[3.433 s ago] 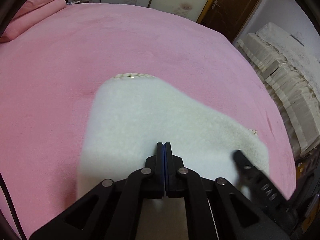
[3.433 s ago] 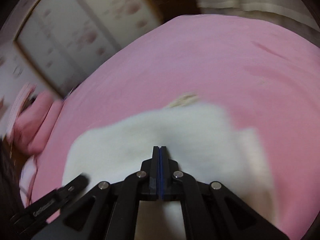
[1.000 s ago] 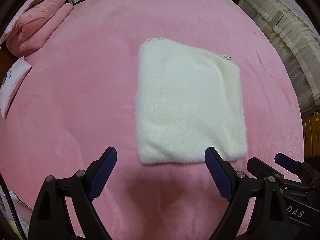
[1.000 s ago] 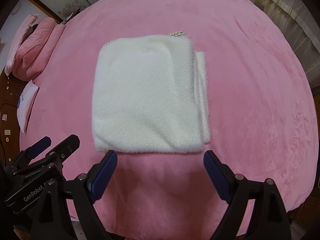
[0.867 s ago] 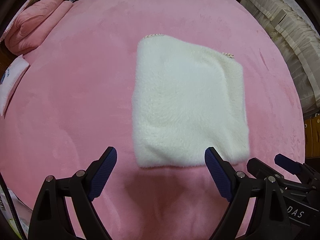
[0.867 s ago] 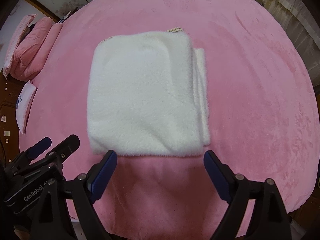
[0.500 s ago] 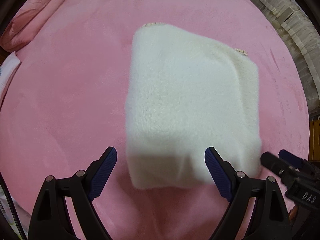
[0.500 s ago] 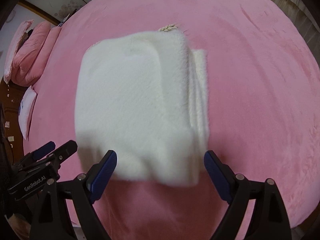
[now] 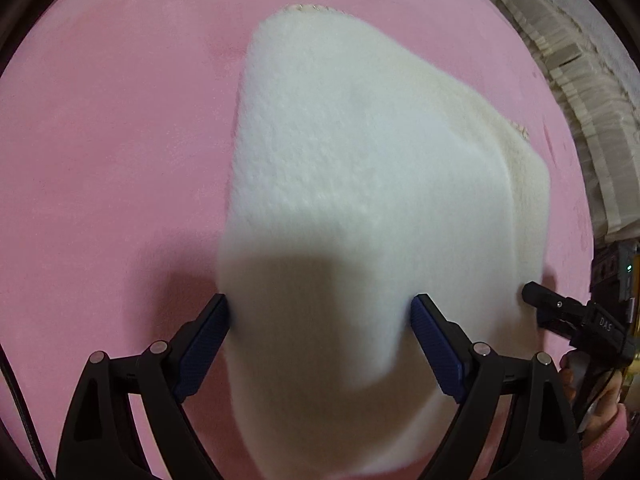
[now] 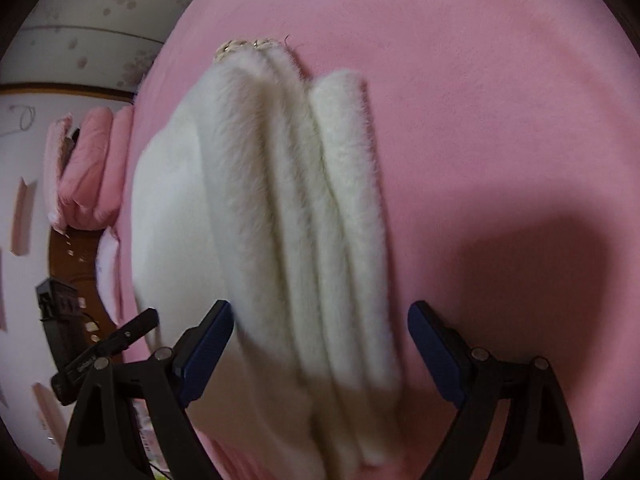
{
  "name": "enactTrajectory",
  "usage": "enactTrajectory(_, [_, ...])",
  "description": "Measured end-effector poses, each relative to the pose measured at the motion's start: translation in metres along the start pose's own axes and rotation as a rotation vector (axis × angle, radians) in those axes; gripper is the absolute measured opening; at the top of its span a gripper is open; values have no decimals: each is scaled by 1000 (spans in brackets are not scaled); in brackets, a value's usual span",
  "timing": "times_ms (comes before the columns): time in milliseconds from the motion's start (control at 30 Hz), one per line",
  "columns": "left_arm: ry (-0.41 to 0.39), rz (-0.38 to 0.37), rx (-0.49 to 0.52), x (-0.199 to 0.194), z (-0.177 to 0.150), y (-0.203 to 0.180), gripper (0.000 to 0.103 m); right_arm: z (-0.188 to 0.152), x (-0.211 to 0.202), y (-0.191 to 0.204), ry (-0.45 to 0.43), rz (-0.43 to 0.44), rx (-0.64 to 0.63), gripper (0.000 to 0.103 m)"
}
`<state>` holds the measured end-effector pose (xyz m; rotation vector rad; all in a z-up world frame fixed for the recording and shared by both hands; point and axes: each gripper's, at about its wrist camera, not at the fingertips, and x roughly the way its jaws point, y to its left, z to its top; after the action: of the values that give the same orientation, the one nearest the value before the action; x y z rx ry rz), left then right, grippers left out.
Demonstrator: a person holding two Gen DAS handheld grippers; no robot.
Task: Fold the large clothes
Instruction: 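Grasp the folded white bundle edge with both tools and lift it, then carry the lifted bundle with both tools toward the small white pillow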
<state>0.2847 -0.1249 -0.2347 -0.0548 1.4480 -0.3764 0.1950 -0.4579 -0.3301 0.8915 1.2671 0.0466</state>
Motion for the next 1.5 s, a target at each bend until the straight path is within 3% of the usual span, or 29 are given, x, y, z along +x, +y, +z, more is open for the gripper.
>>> enactTrajectory(133, [-39, -72, -69, 7, 3, 16, 94, 11, 15, -1, -1, 62, 1, 84])
enactTrajectory(167, [-39, -95, -84, 10, 4, 20, 96, 13, 18, 1, 1, 74, -7, 78])
enactTrajectory(300, [1, -229, -140, 31, 8, 41, 96, 19, 23, 4, 9, 69, 3, 76])
enactTrajectory(367, [38, -311, -192, 43, 6, 52, 95, 17, 21, 4, 4, 77, 10, 68])
enactTrajectory(433, [43, -341, -226, 51, 0, 55, 94, 16, 21, 6, -2, 85, 28, 60])
enactTrajectory(567, [33, -261, -226, 43, -9, 41, 82, 10, 10, 15, -13, 47, 21, 41])
enactTrajectory(700, [27, -68, -262, 17, -17, 13, 73, -3, -10, 48, -43, -49, -16, 38])
enactTrajectory(800, [48, 4, -253, 0, -27, -3, 66, -18, -31, 72, -62, -118, -61, 37])
enactTrajectory(967, [146, -36, -322, -28, -69, -1, 63, -63, -73, 85, -72, -126, -55, 36])
enactTrajectory(1100, [191, 9, -329, -58, -109, -11, 62, -107, -98, 99, -59, -132, -75, 36])
enactTrajectory(1300, [174, 51, -285, -121, -157, -18, 61, -160, -137, 102, -39, -63, -79, 35])
enactTrajectory(1500, [141, 46, -292, -180, -187, -6, 61, -199, -169, 131, -55, -34, -149, 35])
